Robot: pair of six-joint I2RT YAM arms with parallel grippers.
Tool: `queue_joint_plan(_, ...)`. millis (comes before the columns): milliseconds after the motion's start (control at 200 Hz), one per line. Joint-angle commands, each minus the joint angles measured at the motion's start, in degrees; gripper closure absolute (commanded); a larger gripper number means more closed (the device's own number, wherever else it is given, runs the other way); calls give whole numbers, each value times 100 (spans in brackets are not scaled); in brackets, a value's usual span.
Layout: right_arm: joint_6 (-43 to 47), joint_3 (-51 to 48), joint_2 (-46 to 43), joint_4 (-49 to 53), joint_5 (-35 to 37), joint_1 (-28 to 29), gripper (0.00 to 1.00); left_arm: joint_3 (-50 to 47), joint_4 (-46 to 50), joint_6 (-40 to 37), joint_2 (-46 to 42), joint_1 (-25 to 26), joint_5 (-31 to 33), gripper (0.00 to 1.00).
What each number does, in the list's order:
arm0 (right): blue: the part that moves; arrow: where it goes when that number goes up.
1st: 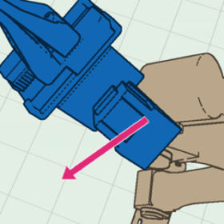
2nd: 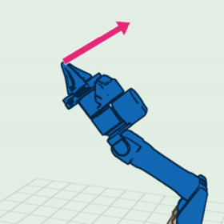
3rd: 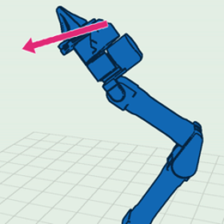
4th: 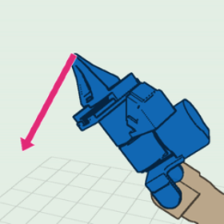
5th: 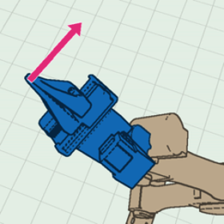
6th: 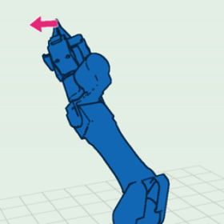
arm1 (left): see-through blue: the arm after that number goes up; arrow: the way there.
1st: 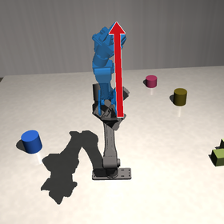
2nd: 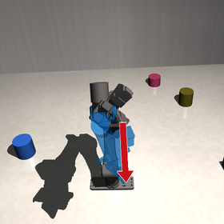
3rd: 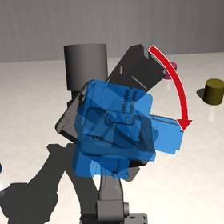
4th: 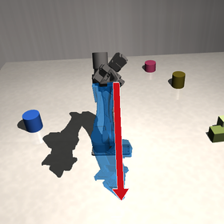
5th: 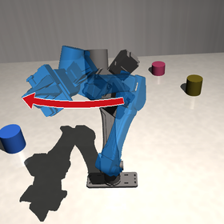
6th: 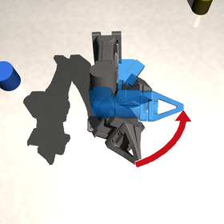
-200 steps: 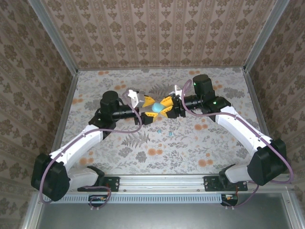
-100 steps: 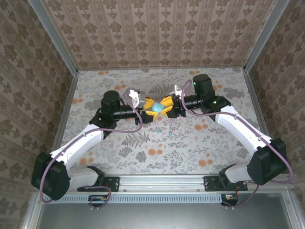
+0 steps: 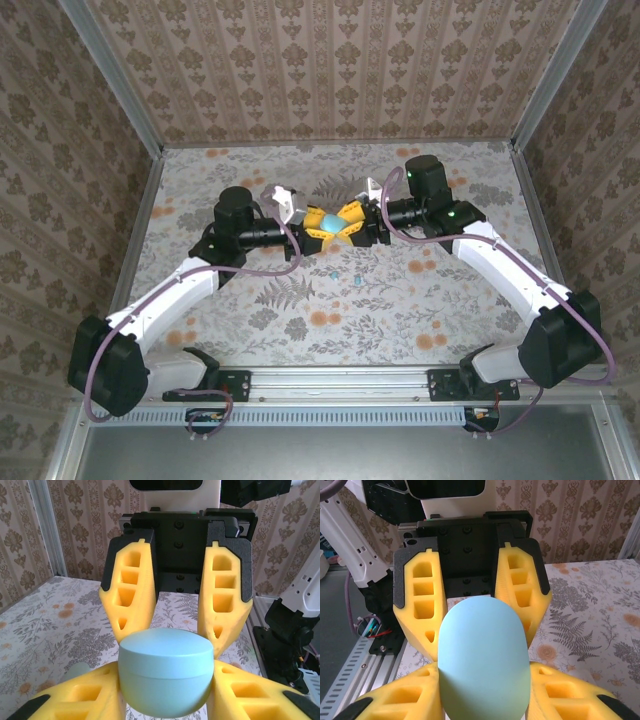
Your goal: Insert wireless bluetooth earbuds into charging case
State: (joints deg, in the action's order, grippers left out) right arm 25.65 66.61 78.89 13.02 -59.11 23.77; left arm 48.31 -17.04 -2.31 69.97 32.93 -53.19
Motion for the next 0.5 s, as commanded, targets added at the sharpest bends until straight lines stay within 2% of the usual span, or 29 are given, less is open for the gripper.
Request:
queue_joint_plan(0, 121, 227, 47, 121, -222, 33, 64, 165, 113, -100, 69, 3, -90, 66)
queue_joint_plan(100, 32, 296, 46, 201, -170, 8, 58, 133, 74, -116, 26, 3, -54, 72)
queue_joint_plan(270, -543, 445, 248, 179, -338, -180, 48, -5, -127, -71, -44, -6, -132, 75)
queue_joint_plan(495, -1047, 534, 335, 124, -534, -410, 42, -140, -354, -33, -155, -14, -258, 76)
